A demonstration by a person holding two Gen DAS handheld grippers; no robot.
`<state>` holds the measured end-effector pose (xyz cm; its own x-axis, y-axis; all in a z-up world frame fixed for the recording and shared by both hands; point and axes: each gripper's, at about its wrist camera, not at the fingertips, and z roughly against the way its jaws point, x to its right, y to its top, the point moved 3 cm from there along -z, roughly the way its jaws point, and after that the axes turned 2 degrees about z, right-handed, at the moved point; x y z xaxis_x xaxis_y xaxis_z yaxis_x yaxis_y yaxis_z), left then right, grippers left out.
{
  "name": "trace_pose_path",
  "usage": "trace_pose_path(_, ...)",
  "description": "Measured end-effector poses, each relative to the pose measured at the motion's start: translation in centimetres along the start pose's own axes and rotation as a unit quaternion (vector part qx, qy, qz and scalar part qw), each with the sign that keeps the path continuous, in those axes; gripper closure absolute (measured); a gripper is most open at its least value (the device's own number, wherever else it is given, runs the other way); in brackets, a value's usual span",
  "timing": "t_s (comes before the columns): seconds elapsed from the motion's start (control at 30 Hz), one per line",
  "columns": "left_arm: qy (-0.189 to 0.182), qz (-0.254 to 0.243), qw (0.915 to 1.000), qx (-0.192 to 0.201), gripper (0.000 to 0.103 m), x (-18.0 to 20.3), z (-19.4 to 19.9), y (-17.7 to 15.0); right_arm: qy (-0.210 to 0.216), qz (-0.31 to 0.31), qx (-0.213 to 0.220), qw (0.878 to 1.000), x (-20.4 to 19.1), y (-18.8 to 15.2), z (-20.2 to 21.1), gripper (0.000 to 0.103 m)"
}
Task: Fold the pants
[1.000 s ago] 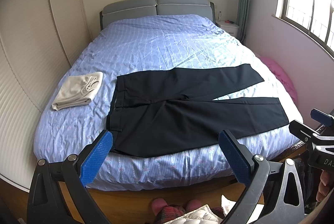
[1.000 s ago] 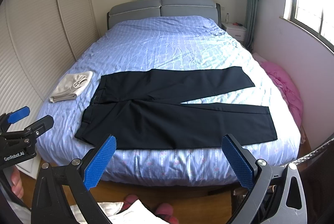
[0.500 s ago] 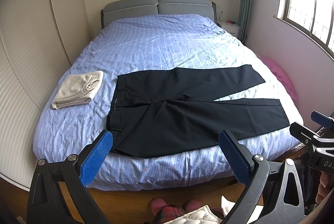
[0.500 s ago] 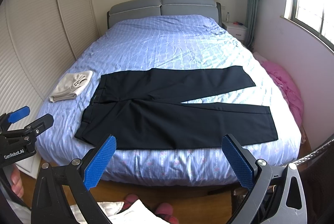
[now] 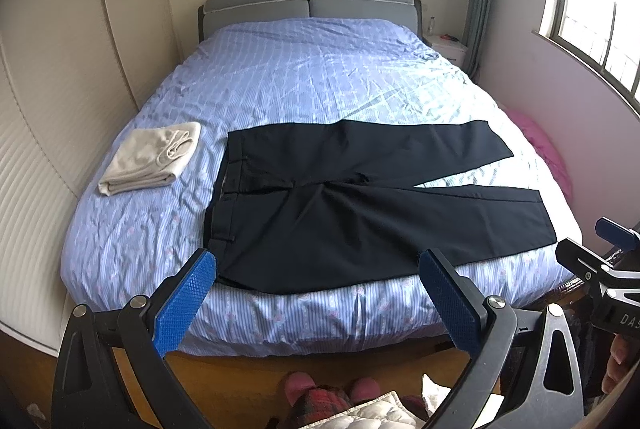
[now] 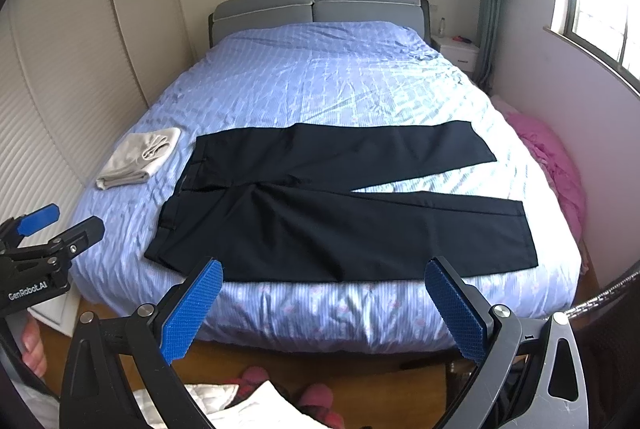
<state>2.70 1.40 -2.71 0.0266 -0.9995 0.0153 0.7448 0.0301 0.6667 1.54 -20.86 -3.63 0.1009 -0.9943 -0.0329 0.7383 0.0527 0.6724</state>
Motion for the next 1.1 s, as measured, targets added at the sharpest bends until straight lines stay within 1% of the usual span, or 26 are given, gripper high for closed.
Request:
trace_pose_path(0.17,0.007,0.020,0.9996,-0.017,0.000,-1.2,-0.9,-0.5,0.009,0.004,-0.016,1.000,-0.6,0.2,-1.1,0.001)
trace_pose_path(0.27,0.019,0.042,0.9985,-0.027,0.000,-3.2,-1.8,-1.1,0.023,0.006,-0.035,0.999,-1.3,0.1,-2.9,0.001)
trace_pose_path(0.37,0.052,0.061,0.9961,-0.036,0.000,-6.1,-3.3,-1.8,0.044,0.005,-0.060,0.997,-2.4,-0.4,-5.5,0.001)
trace_pose_path(0.47,0.069,0.074,0.9934,-0.054,0.000,-8.5,-5.2,-2.5,0.068,-0.005,-0.091,0.994,-3.6,-0.8,-8.8,0.001)
trace_pose_path(0.5,0.076,0.080,0.9917,-0.065,0.000,-9.6,-6.4,-3.0,0.072,-0.009,-0.100,0.992,-3.9,-1.0,-9.9,0.001)
trace_pose_path(0.6,0.079,0.092,0.9879,-0.096,0.000,-11.4,-9.4,-3.9,0.081,-0.021,-0.126,0.988,-5.1,-2.0,-13.6,0.004)
trace_pose_path(0.7,0.066,0.105,0.9833,-0.133,0.000,-13.0,-13.4,-5.1,0.087,-0.046,-0.144,0.985,-6.1,-3.1,-17.5,0.005)
trace_pose_path(0.8,0.050,0.125,0.9782,-0.158,0.000,-14.1,-17.3,-6.5,0.087,-0.073,-0.158,0.981,-6.7,-4.7,-21.8,0.006)
trace_pose_path(0.93,0.034,0.146,0.9733,-0.174,0.002,-14.9,-22.6,-8.4,0.083,-0.108,-0.172,0.976,-6.7,-7.0,-26.9,0.012)
trace_pose_path(1.03,0.034,0.149,0.9712,-0.183,0.005,-15.1,-26.1,-9.8,0.081,-0.143,-0.184,0.969,-6.3,-8.6,-29.9,0.017)
trace_pose_path(1.1,0.040,0.145,0.9706,-0.188,0.005,-15.2,-27.9,-10.5,0.086,-0.164,-0.188,0.965,-6.0,-9.4,-31.4,0.019)
